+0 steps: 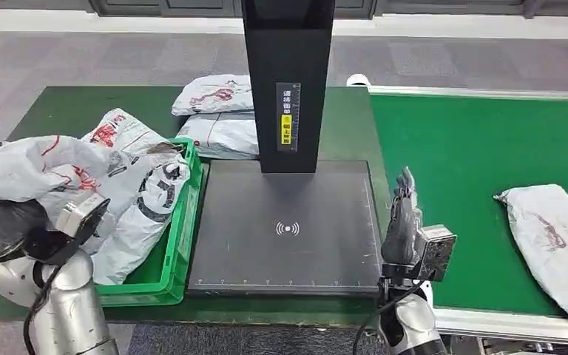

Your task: Moved the parcel from conveyor to table for the left to box.

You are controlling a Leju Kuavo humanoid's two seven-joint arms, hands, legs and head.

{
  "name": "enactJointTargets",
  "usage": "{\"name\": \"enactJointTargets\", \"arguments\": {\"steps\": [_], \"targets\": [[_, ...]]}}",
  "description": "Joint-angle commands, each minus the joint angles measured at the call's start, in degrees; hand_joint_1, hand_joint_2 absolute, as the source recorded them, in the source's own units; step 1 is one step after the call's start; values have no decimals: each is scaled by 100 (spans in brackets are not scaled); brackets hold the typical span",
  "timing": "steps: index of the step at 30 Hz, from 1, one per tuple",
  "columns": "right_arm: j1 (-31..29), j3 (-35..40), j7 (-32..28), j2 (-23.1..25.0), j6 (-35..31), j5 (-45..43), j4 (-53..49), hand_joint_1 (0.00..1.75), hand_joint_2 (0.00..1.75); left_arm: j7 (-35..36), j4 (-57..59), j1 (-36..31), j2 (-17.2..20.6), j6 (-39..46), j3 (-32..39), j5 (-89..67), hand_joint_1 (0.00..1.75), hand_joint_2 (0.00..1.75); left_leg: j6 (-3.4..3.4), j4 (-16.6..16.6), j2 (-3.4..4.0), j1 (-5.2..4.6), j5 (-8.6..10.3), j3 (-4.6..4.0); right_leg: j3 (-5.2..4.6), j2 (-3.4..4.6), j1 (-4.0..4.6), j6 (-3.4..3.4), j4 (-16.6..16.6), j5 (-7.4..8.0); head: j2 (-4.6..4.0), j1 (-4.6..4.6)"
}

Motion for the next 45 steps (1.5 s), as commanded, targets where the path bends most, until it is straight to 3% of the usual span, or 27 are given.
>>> {"name": "enactJointTargets", "arguments": {"steps": [1, 11, 12, 13, 14, 15, 16, 17, 18, 19, 22, 23, 26, 28, 29, 30, 31, 32, 33, 36, 39, 40, 45], "targets": [[-106, 159, -10, -51, -16, -24, 351, 0, 0, -11, 139, -305, -252, -19, 604, -40, 175, 175, 7, -4, 4, -3, 0, 6, 10, -22, 1, 0, -5, -2, 0, 2], [-106, 159, -10, -51, -16, -24, 351, 0, 0, -11, 139, -305, -252, -19, 604, -40, 175, 175, 8, -6, 11, -2, 1, 8, 11, -21, 2, -1, -7, 0, 0, 2], [-102, 149, 24, -47, -3, -16, 323, 0, 0, -11, 127, -374, -313, -19, 866, -618, 175, 175, 6, -3, 6, -1, 1, 3, 6, -19, 3, -1, -5, 0, 0, 2], [-124, 159, 23, -48, 14, -16, 359, 0, 0, 7, -86, 13, -324, -19, 876, -620, 175, 175, 8, -7, 9, -4, 1, 9, 11, -24, 1, -1, -7, 0, 0, 2], [-105, 156, 50, -26, 0, 8, 340, 0, 0, -11, 519, -470, -324, -19, 1250, -1149, 175, 175, 10, -10, 13, -3, 2, 12, 15, -28, 2, -1, -11, 0, 0, 2], [-95, 170, 68, -20, -57, 24, 314, 0, 0, 535, 653, -384, -207, -19, 958, -1452, 0, 175, 7, -8, 24, -5, -3, 14, 9, 0, -2, 0, -7, 1, 0, 2], [-79, 152, 89, -15, -42, 26, 282, 0, 0, 524, 1088, -518, -245, -19, 1219, -1627, 0, 175, 13, -23, 43, -8, -2, 30, 22, -6, -1, -1, -21, 4, 0, 2], [-62, 119, 132, 12, -29, 61, 236, 0, 0, 1151, 1465, -556, -43, -19, 1081, -2240, 0, 175, 10, -19, 13, -6, 5, 20, 24, -28, 0, -1, -17, 3, 0, 2], [-52, 98, 167, 25, 4, 111, 199, 0, 0, 2591, 2038, -176, 876, -19, 11, -2561, 0, 175, 6, -14, 2, -7, 5, 15, 17, -26, -3, -1, -9, 0, 0, 2], [-36, 65, 195, 33, 24, 160, 150, 0, 0, 4031, 2776, -211, 1523, -19, -1257, -2561, 0, 175, 7, -17, -1, -8, 7, 17, 19, -33, -4, -1, -11, 0, 0, 2], [-13, 5, 310, 9, 136, 266, 39, 0, 0, 5018, 4851, -866, 1800, -19, -2061, -2561, 0, 175, 6, -24, -55, -7, 25, 9, 30, -87, -3, -4, -13, -1, 0, 2], [-13, 5, 310, 9, 136, 266, 39, 0, 0, 5018, 4851, -866, 1800, -19, -2061, -2561, 0, 175, 7, -31, -86, -12, 37, 12, 39, -127, -7, -5, -18, -2, 0, 2], [-87, -112, 415, -26, 246, 338, 41, 0, 0, 4085, 6471, -1512, 1641, -63, -1898, -1521, 0, 175, 3, -20, -31, -9, 28, 10, 9, -64, -5, -9, -11, 8, 0, 2], [1, -258, 506, -18, 361, 395, -75, 0, 0, 3536, 6794, -1701, 1562, -76, -1941, -962, 0, 175, 8, -16, -34, -6, 29, 9, 17, -68, -1, -6, -11, 7, 0, 2], [55, -289, 545, -13, 405, 464, -131, 0, 0, 3330, 6700, -1689, 1514, -140, -1975, -732, 0, 175, 8, -19, -22, -6, 31, 10, 15, -64, -1, -6, -15, 12, 0, 0], [111, -344, 586, 22, 396, 529, -186, 0, 0, 2562, 5924, -1442, 1122, -19, -1435, 74, 0, 175, 9, -19, -20, -7, 31, 10, 16, -65, -2, -4, -18, 13, 0, 4], [191, -380, 613, 53, 387, 590, -275, 0, 0, 1543, 5046, -1260, 1073, -63, -1662, 1431, 0, 175, 12, -19, -16, -7, 30, 9, 17, -67, -1, -1, -20, 14, 0, 4], [227, -384, 624, 50, 374, 606, -296, 0, 0, 1478, 4253, -1009, 1111, -376, -2058, 2163, 0, 175, 5, 3, -4, 1, 17, -11, -5, -28, 2, 0, -2, 13, 0, 2], [237, -381, 613, 38, 381, 605, -293, 0, 0, 2115, 3653, -804, 1262, -531, -2509, 2138, 0, 175, 7, 3, 1, -1, 15, -10, -4, -29, 1, 4, -4, 13, 0, 2], [216, -394, 607, 69, 379, 608, -241, 0, 0, 2408, 3686, -765, 1397, -493, -2727, 2129, 0, 175, 8, 5, 14, 0, 7, -9, -8, -12, 3, 1, -2, 11, 0, 2], [198, -392, 618, 95, 388, 608, -220, 0, 0, 2117, 3782, -694, 1402, -194, -2751, 2387, 0, 175, 9, -7, 12, -5, 10, 1, -1, -12, -2, 0, -6, 15, 0, 0], [216, -395, 628, 98, 397, 609, -232, 0, 0, 1713, 3605, -620, 1367, -154, -2740, 2869, 0, 175, 10, -9, 14, -5, 9, 3, 3, -17, 0, 0, -9, 15, 0, 2], [265, -492, 650, 116, 420, 625, -319, 0, 0, 1290, 2517, -205, 1298, -923, -2926, 4140, 0, 175, 12, -3, 24, -5, 6, -10, -11, -11, -1, 5, -5, 14, 0, 2]]}}
